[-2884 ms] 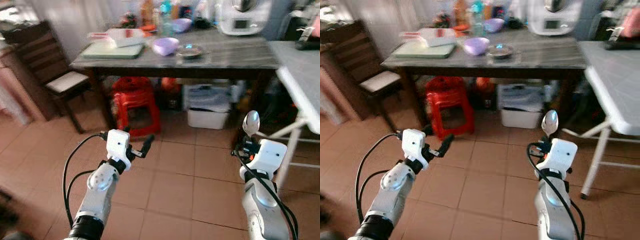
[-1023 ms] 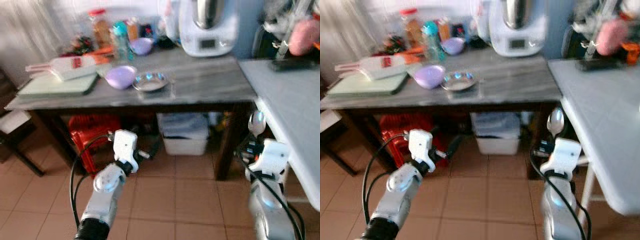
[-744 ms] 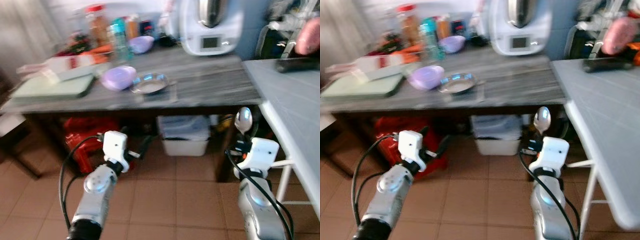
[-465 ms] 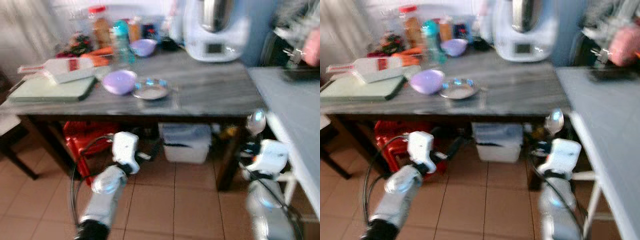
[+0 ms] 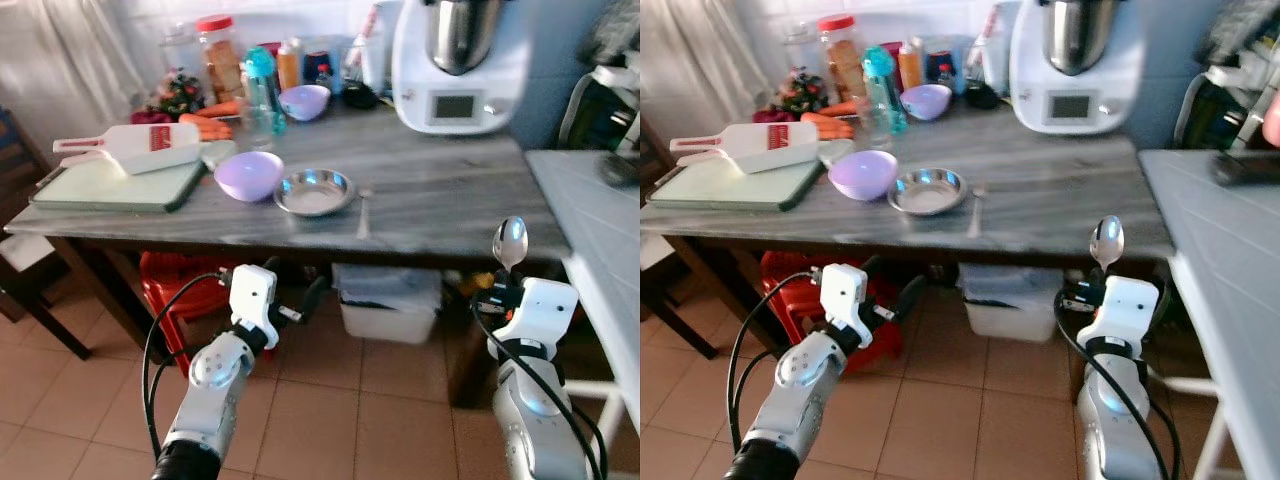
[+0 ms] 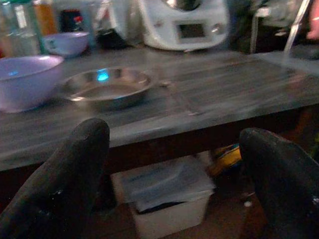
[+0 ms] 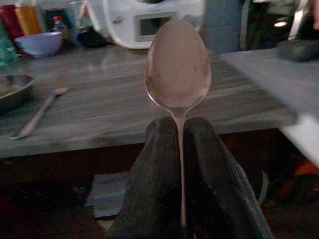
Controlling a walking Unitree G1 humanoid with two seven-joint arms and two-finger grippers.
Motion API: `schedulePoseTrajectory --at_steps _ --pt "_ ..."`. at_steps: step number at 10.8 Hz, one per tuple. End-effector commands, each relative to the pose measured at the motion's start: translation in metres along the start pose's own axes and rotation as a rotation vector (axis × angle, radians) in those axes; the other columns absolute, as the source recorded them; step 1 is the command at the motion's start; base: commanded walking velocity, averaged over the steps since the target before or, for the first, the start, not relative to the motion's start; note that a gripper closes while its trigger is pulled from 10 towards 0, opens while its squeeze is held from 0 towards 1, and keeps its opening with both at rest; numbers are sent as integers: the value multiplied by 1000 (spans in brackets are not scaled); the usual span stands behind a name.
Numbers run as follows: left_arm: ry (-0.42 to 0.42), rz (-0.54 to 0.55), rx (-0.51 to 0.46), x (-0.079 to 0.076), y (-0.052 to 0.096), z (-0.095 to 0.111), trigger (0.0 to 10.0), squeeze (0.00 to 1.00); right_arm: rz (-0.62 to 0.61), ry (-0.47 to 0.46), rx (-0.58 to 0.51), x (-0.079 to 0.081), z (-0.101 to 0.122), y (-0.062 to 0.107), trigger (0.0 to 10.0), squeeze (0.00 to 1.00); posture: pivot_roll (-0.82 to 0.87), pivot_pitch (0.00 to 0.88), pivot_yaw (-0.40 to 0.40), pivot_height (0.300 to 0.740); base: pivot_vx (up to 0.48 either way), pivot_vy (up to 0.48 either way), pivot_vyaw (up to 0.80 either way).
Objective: Setting the table
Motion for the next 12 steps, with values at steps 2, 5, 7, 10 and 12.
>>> schedulePoseTrajectory --at_steps 2,5,7,10,12 --pt "-23 15 4 10 2 2 10000 0 30 -20 -11 13 2 -1 10000 0 42 0 92 740 315 0 0" --pt "-24 10 6 9 2 2 10000 0 33 -64 -3 17 1 -3 10000 0 43 0 96 740 306 0 0" --pt "-25 2 5 7 2 2 10000 0 23 -89 4 17 0 -3 10000 0 45 0 99 740 302 0 0" --pt "-32 -5 6 7 2 2 10000 0 12 -107 9 17 -2 -3 10000 0 45 0 103 740 298 0 0" --pt "-37 -3 11 10 6 2 10000 0 8 -109 5 16 -1 -2 10000 0 40 0 107 740 289 0 0"
Point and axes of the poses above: a point about 5 cm out from each wrist's last joint towards the gripper, its own y axis pointing back from the gripper into the wrist, its own z axis along the axis of the wrist's last joint, x = y × z, the point moved 3 cm from there along -y, pointing out of the wrist towards the gripper, and after that the axes turned 9 degrees about -y, right-handed, at the moved point
